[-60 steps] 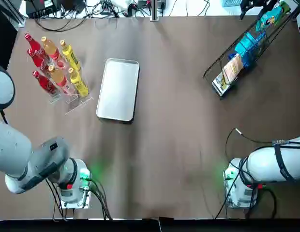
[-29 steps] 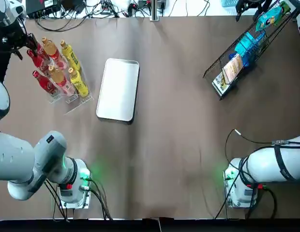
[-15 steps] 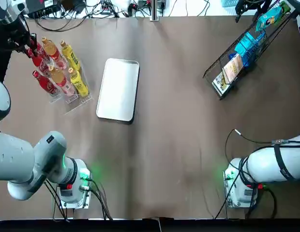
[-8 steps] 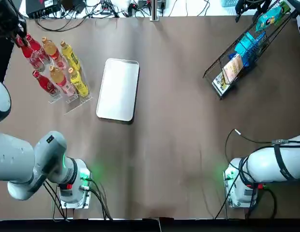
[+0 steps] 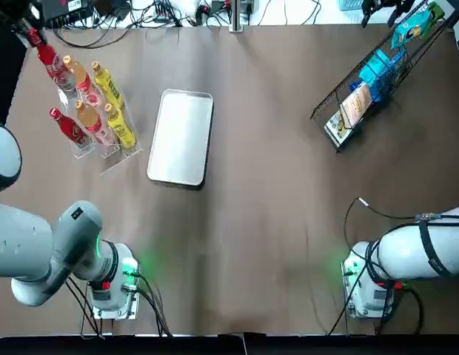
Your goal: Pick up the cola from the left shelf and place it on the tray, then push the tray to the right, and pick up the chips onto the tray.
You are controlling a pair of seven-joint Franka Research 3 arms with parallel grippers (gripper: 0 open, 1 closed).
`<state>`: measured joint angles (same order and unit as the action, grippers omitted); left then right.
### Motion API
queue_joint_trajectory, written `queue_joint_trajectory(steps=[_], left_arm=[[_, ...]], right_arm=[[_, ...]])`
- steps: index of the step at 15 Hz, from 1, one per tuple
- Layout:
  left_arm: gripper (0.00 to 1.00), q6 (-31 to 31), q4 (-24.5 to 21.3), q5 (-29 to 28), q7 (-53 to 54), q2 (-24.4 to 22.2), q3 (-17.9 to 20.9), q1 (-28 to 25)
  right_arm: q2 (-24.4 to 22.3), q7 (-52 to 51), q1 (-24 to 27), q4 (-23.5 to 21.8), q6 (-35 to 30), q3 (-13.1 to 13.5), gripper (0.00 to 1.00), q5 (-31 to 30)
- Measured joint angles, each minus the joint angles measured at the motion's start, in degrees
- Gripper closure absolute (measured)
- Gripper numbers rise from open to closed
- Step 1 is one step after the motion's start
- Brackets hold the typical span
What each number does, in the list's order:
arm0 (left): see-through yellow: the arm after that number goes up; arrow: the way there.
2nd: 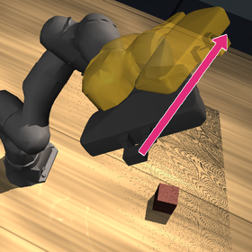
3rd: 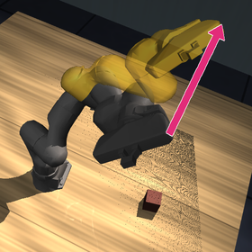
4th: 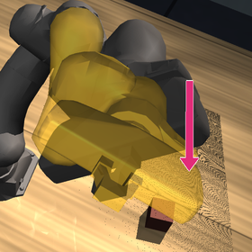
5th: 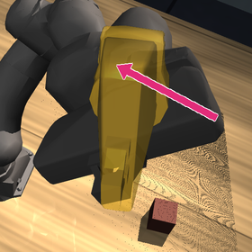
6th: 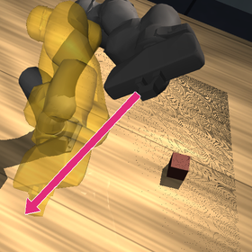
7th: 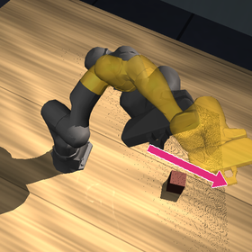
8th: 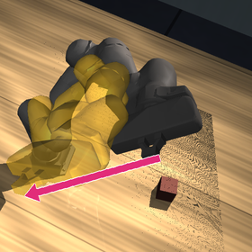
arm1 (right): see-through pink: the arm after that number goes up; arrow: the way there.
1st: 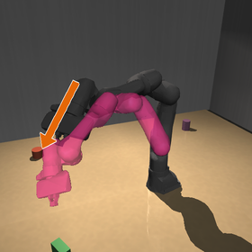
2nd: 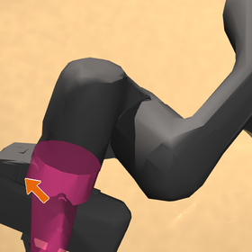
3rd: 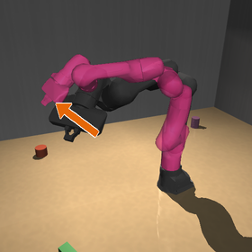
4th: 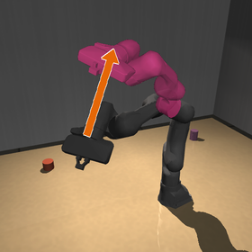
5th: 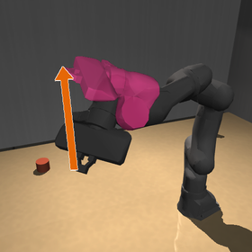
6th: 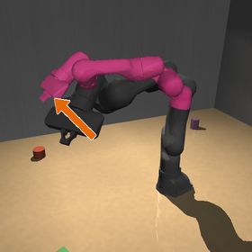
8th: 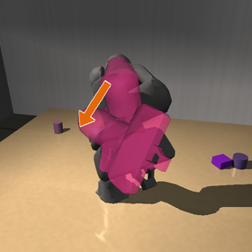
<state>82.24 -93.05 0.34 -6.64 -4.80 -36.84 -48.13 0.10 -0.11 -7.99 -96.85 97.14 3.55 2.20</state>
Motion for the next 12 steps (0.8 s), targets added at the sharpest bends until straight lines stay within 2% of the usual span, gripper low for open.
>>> queue_joint_trajectory(steps=[5,12], left_arm=[[0.67,0.1,3.1,0.0,-12.6,3.6,-1.1,7.2],[0.67,0.1,4.6,0.4,-25.7,5.0,-1.2,16.3]], right_arm=[[0.0,-3.9,0.0,0.8,0.0,0.3,0.00,0.0],[0.0,-7.2,1.0,1.9,-0.4,0.5,0.00,-0.2]])
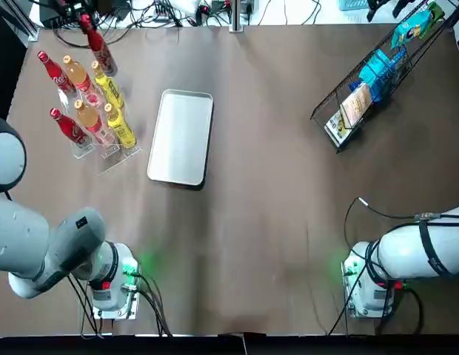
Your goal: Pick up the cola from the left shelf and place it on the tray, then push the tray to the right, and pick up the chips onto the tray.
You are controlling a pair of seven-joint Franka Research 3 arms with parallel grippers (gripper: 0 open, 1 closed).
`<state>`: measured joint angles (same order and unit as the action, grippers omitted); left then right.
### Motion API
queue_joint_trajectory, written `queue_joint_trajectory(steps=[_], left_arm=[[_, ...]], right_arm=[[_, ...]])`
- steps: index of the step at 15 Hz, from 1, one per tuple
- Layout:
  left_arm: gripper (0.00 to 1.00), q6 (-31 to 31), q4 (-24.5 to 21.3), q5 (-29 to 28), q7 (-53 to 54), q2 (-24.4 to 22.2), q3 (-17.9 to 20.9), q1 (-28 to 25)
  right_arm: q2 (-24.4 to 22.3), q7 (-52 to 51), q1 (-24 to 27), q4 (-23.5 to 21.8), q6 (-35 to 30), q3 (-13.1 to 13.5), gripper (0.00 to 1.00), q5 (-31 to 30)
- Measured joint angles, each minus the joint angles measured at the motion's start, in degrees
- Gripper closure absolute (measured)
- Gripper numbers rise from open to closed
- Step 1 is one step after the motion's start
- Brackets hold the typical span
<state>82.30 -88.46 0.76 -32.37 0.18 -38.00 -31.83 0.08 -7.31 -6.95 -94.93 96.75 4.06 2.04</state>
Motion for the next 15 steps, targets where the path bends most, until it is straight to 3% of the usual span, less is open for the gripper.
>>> queue_joint_trajectory(steps=[4,8,15], left_arm=[[0.67,2.2,-0.3,2.5,-1.3,2.5,0.0,1.8],[0.67,6.0,-3.6,2.7,-1.4,5.3,0.0,3.5],[0.67,23.8,-17.2,2.6,-6.0,6.3,-0.1,10.2]], right_arm=[[0.0,-9.1,3.1,0.7,0.0,0.2,0.00,0.0],[0.0,-16.4,5.3,2.4,0.0,0.2,0.00,0.0],[-0.1,-24.2,6.7,3.0,-0.4,0.2,0.00,-3.0]])
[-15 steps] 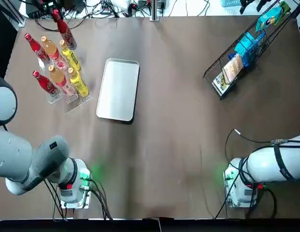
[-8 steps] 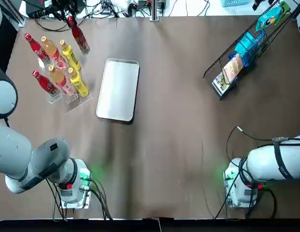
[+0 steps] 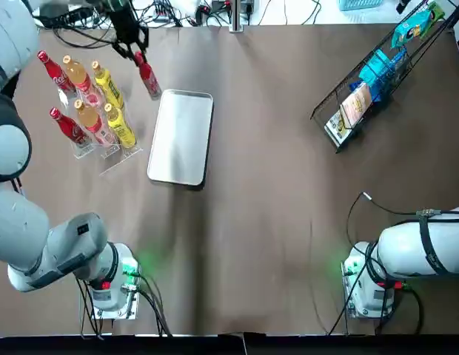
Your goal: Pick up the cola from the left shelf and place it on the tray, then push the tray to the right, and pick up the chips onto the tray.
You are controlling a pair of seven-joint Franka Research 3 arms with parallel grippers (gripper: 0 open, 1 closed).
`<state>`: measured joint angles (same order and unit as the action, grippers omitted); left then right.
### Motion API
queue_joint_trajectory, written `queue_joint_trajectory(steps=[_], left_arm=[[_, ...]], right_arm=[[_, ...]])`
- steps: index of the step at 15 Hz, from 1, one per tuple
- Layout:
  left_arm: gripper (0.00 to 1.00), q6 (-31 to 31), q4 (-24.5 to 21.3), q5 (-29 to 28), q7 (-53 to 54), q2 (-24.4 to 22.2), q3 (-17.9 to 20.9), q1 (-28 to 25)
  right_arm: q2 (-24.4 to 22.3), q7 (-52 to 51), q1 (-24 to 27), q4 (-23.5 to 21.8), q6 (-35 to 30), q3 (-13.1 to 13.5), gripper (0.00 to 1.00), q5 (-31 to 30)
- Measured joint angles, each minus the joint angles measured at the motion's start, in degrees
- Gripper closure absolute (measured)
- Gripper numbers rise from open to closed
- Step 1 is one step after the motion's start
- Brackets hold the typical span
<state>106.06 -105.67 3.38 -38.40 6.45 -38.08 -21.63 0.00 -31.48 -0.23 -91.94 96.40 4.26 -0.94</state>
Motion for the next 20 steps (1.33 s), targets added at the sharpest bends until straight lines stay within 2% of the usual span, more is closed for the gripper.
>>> queue_joint_trajectory(steps=[5,8,12,15,20], left_arm=[[0.67,9.5,-8.4,-2.2,-3.1,0.0,0.0,3.5],[0.67,16.8,-14.0,-2.3,-4.9,0.0,0.0,4.9],[0.67,22.2,-19.4,-2.4,-6.9,0.1,0.0,7.2],[0.67,24.7,-21.7,-2.4,-7.3,0.1,0.0,8.1],[0.66,25.3,-22.2,-2.4,-8.0,0.1,0.0,9.1]], right_arm=[[0.9,-5.9,6.5,-0.1,0.0,0.1,0.00,0.2],[1.8,-6.2,6.8,-0.2,0.0,-0.1,0.00,0.2],[2.4,-6.2,6.6,-0.2,0.0,-0.7,0.03,0.2],[2.8,-6.2,6.6,-0.2,-0.1,-0.8,0.10,0.2],[3.8,-6.2,6.7,-0.2,-0.2,-0.8,0.15,0.2]])
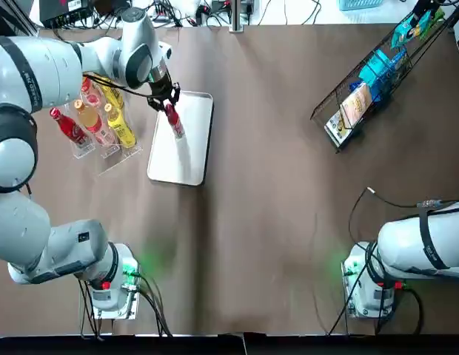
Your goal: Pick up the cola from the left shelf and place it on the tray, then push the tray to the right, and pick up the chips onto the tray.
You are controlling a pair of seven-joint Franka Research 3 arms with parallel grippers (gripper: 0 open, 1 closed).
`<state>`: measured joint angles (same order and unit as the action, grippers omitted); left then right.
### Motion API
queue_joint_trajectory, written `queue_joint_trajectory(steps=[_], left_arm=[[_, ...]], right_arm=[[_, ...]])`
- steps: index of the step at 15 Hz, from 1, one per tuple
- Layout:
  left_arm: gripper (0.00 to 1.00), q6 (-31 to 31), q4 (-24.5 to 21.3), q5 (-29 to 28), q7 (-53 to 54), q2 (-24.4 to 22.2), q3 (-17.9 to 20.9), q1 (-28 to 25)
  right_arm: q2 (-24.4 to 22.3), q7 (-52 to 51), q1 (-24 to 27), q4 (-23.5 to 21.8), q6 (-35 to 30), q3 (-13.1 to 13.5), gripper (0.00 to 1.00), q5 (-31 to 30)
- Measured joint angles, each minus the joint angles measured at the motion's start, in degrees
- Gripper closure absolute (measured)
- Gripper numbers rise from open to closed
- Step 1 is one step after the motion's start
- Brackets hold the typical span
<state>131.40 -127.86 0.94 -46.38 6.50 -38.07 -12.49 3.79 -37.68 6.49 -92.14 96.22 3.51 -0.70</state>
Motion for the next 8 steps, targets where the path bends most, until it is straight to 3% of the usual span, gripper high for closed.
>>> queue_joint_trajectory(steps=[1,2,6,7,8], left_arm=[[0.59,0.0,0.0,-0.1,0.0,0.0,0.0,0.0],[0.41,0.2,0.1,-0.2,-0.3,0.0,0.1,-0.1],[0.06,-0.4,3.5,-0.3,-3.2,-0.2,0.5,-0.7],[0.00,-2.5,5.7,-0.3,-3.9,-0.3,0.6,-1.1],[0.00,-5.4,8.4,-0.3,-4.3,-0.5,0.7,-1.6]], right_arm=[[0.0,0.0,0.0,0.0,0.0,0.0,0.18,0.0],[0.0,0.0,0.0,0.0,0.0,0.0,0.20,0.2],[0.0,0.0,0.0,0.0,0.0,0.0,0.29,0.6],[0.0,0.0,0.0,0.0,0.0,0.0,0.36,0.6],[0.0,0.0,0.0,0.0,0.0,0.0,0.36,0.6]])
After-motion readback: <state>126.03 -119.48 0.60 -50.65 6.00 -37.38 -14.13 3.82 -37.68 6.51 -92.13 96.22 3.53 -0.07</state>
